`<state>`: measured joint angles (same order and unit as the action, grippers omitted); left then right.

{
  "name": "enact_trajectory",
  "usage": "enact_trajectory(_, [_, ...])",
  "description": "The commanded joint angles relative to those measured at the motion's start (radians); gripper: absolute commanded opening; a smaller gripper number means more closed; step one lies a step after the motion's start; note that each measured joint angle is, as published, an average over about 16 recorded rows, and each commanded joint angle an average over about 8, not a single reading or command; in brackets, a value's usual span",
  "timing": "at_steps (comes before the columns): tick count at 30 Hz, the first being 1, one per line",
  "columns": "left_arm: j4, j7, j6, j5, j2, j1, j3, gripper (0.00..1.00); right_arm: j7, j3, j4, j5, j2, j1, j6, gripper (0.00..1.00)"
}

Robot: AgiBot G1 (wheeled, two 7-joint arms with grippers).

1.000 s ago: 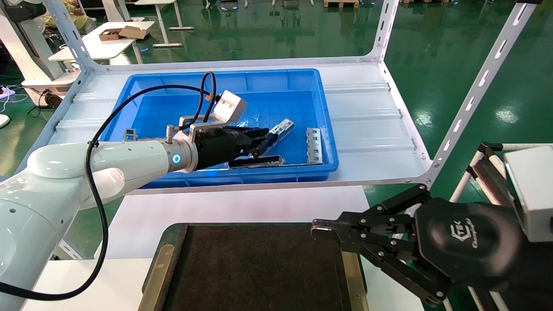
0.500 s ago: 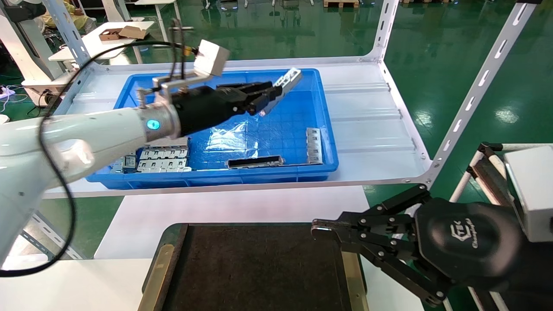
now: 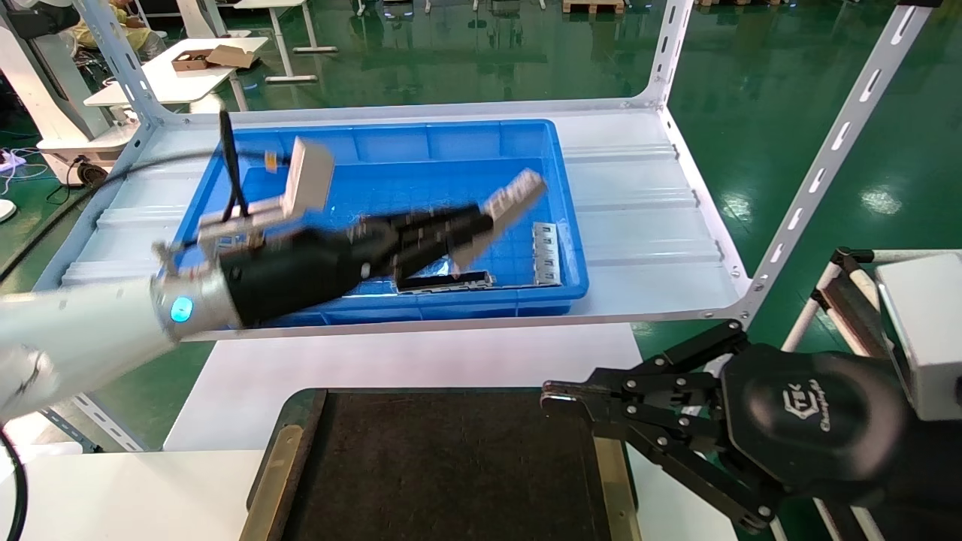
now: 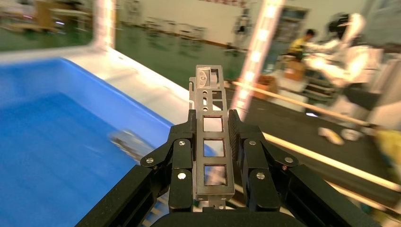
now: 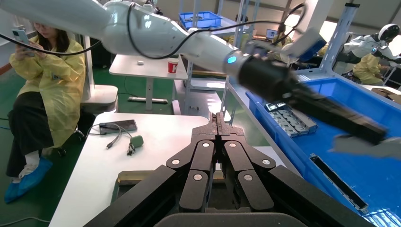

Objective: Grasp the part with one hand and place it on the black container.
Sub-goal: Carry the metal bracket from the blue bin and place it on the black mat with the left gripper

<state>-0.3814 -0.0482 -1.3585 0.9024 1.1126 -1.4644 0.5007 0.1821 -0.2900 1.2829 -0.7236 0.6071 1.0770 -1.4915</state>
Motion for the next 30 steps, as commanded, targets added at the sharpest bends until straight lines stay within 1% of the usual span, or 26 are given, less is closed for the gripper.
enact_trajectory(1, [-0.05,-0.011,-0.047,-0.015,-0.024,0.045,-0.005,0.0,0.0,0.0,0.0,0.0,0.0,0.0,0.0,0.0])
enact_trajectory(4, [-0.15,-0.045,-0.102,-0.044,-0.066,0.122,-0.011,0.0,0.0,0.0,0.0,0.0,0.0,0.0,0.0,0.0])
enact_trajectory(7, [-0.248,-0.083,-0.126,-0.07,-0.109,0.202,-0.017,0.0,0.0,-0.001,0.0,0.0,0.0,0.0,0.0,0.0])
enact_trajectory(10, [-0.347,-0.123,-0.115,-0.093,-0.152,0.288,-0.024,0.0,0.0,-0.001,0.0,0.0,0.0,0.0,0.0,0.0])
enact_trajectory(14, [-0.482,-0.177,-0.055,-0.113,-0.211,0.415,-0.033,0.0,0.0,-0.001,0.0,0.001,0.0,0.0,0.0,0.0])
enact_trajectory(18, [-0.606,-0.224,0.054,-0.12,-0.262,0.551,-0.04,0.0,-0.001,-0.001,0.0,0.001,0.0,0.0,0.001,0.0])
enact_trajectory(23, [-0.737,-0.272,0.237,-0.113,-0.3,0.721,-0.048,0.0,-0.001,-0.001,0.0,0.001,-0.001,0.0,0.001,0.0])
enact_trajectory(27, [-0.825,-0.302,0.411,-0.1,-0.303,0.839,-0.055,0.0,-0.001,-0.002,0.0,0.001,-0.001,0.0,0.001,0.0])
enact_trajectory(30, [-0.876,-0.322,0.559,-0.082,-0.284,0.904,-0.058,0.0,-0.001,-0.002,0.0,0.001,-0.001,0.0,0.001,0.0])
